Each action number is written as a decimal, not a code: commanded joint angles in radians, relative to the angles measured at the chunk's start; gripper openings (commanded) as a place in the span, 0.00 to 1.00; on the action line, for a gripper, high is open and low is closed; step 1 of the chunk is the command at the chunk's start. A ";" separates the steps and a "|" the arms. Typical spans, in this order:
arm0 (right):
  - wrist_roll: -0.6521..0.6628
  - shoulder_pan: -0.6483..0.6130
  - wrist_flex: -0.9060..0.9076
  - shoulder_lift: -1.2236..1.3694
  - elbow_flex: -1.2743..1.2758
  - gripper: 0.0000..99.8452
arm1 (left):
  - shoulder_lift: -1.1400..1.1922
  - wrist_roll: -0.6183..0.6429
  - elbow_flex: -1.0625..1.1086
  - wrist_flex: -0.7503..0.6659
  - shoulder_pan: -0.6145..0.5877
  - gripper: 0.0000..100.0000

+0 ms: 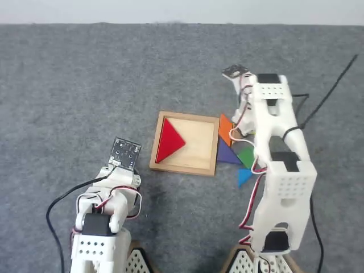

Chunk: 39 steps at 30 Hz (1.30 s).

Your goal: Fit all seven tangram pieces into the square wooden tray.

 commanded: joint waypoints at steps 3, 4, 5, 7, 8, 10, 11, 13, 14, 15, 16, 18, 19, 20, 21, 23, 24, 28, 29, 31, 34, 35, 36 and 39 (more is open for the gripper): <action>-0.028 -0.007 -0.030 -0.067 -0.029 0.41 | -0.012 0.008 -0.007 0.005 -0.003 0.01; -0.029 -0.005 -0.042 -0.059 -0.029 0.41 | -0.012 0.008 -0.007 0.005 -0.003 0.01; -0.029 -0.002 -0.054 -0.047 -0.032 0.41 | -0.012 0.008 -0.007 0.005 -0.003 0.01; -0.029 -0.007 -0.079 -0.019 -0.037 0.41 | -0.012 0.008 -0.007 0.005 -0.003 0.01; -0.031 -0.008 -0.096 -0.004 -0.037 0.41 | -0.012 0.008 -0.007 0.005 -0.003 0.01; -0.037 -0.008 -0.134 0.021 -0.037 0.41 | -0.012 0.008 -0.007 0.005 -0.003 0.01; -0.052 -0.005 -0.151 0.030 -0.037 0.41 | -0.012 0.008 -0.007 0.005 -0.003 0.01; -0.071 -0.004 -0.179 0.048 -0.037 0.41 | -0.012 0.008 -0.007 0.005 -0.003 0.01; -0.071 -0.005 -0.182 0.056 -0.037 0.41 | -0.012 0.008 -0.007 0.005 -0.003 0.01; -0.071 -0.007 -0.182 0.062 -0.037 0.41 | -0.012 0.008 -0.007 0.005 -0.003 0.01; -0.072 -0.008 -0.180 0.067 -0.037 0.41 | -0.012 0.008 -0.007 0.005 -0.003 0.01; -0.072 -0.008 -0.179 0.070 -0.037 0.41 | -0.012 0.008 -0.007 0.005 -0.003 0.01; -0.072 -0.004 -0.179 0.071 -0.037 0.41 | -0.012 0.008 -0.007 0.005 -0.003 0.01; -0.072 -0.001 -0.179 0.073 -0.037 0.41 | -0.012 0.008 -0.007 0.005 -0.003 0.01; -0.072 0.002 -0.177 0.074 -0.037 0.41 | -0.012 0.008 -0.007 0.005 -0.003 0.01; -0.072 0.010 -0.176 0.077 -0.029 0.41 | -0.012 0.008 -0.007 0.005 -0.003 0.01; -0.072 0.012 -0.174 0.077 -0.029 0.41 | -0.012 0.008 -0.007 0.005 -0.003 0.01; -0.066 0.008 -0.143 0.077 -0.029 0.37 | -0.012 0.008 -0.007 0.005 -0.003 0.01; -0.066 0.005 -0.142 0.077 -0.029 0.36 | -0.012 0.008 -0.007 0.005 -0.003 0.01; -0.066 0.008 -0.142 0.077 -0.029 0.34 | -0.012 0.008 -0.007 0.005 -0.003 0.01; -0.064 0.012 -0.140 0.077 -0.029 0.33 | -0.012 0.008 -0.007 0.005 -0.003 0.01; -0.064 0.012 -0.140 0.077 -0.029 0.33 | -0.012 0.008 -0.007 0.005 -0.003 0.01; -0.064 0.012 -0.139 0.077 -0.029 0.33 | -0.012 0.008 -0.007 0.005 -0.003 0.01; -0.064 0.010 -0.104 0.076 -0.031 0.33 | -0.012 0.008 -0.007 0.005 -0.003 0.01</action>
